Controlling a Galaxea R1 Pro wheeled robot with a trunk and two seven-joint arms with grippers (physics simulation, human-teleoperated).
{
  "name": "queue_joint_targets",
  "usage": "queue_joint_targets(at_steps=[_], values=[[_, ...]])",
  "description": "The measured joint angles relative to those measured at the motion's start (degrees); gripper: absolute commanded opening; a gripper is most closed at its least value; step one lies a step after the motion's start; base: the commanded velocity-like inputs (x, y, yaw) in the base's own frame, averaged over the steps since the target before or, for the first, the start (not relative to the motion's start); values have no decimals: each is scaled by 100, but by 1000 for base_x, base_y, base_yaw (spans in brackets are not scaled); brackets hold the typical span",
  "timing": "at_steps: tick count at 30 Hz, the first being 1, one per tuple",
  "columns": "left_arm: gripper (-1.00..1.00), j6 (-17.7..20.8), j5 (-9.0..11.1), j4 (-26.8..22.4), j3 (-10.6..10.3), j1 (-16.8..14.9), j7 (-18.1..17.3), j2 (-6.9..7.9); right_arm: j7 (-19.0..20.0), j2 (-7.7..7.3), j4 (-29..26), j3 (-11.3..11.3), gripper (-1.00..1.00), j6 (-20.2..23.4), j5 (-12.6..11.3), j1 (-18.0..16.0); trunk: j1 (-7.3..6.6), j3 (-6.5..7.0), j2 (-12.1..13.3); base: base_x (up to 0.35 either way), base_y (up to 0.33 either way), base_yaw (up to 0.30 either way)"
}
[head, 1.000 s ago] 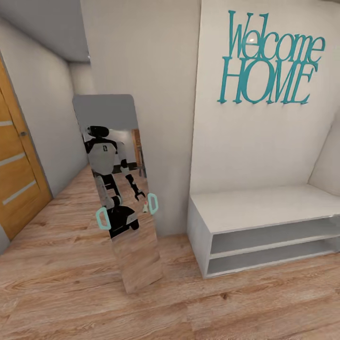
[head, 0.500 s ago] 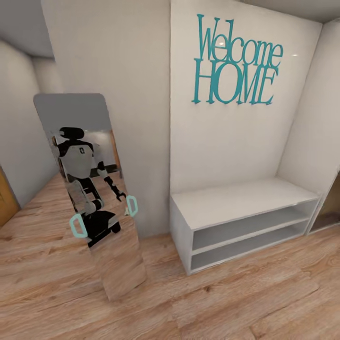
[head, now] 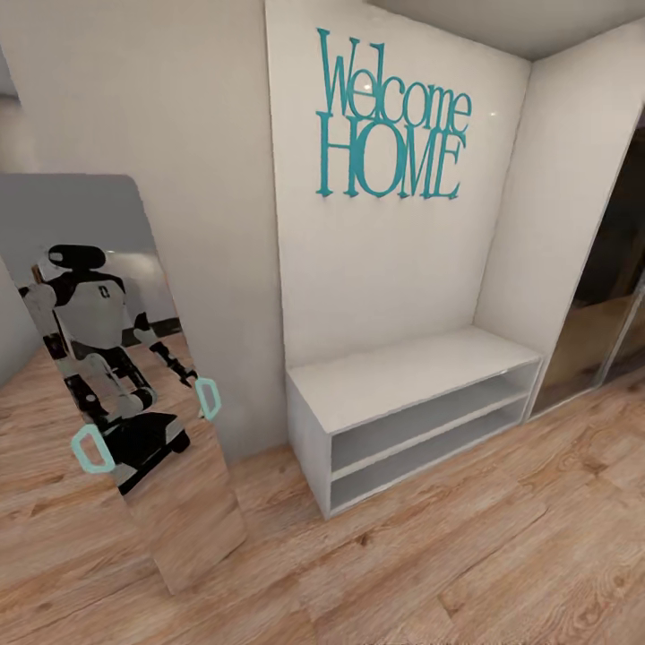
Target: Pick up the two gym shoes and the two sandals from the corridor floor and place them onto the hallstand (shoe rack) in the corridor, making sure they are on the rack and not on the floor. Arrange them so the two gym shoes are next to each other and the two sandals are next to each other.
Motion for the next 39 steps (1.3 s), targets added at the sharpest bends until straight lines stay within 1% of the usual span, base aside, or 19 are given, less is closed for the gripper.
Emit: queue_joint_targets(at_steps=[9,12,19,20,21,22,25,39], values=[[100,-56,-2,23,-2,4,3,2,-1,-4,-2,-7,100,-1,0,0,0,0,0,0,0,-292],[100,-62,2,90,16,7,6,10,-2,-9,-3,-84,100,-5,-1,0,0,0,0,0,0,-292],[100,-239,50,217,153,6,2,13,0,-11,-7,-624,100,-8,4,0,0,0,0,0,0,-292],[100,-352,59,237,180,4,5,13,5,-12,-10,-815,100,-9,5,0,0,0,0,0,0,-292],[100,-408,63,245,191,5,6,14,9,-12,-11,-898,100,-9,8,0,0,0,0,0,0,-292],[100,-410,63,246,191,5,6,14,9,-12,-11,-900,100,-9,9,0,0,0,0,0,0,-292],[100,-485,69,257,205,3,8,12,28,-6,-6,-998,100,-9,24,-1,0,0,0,0,0,-292],[100,-506,70,259,209,0,8,10,39,-3,0,-1014,100,-9,38,0,0,0,0,0,0,-288]])
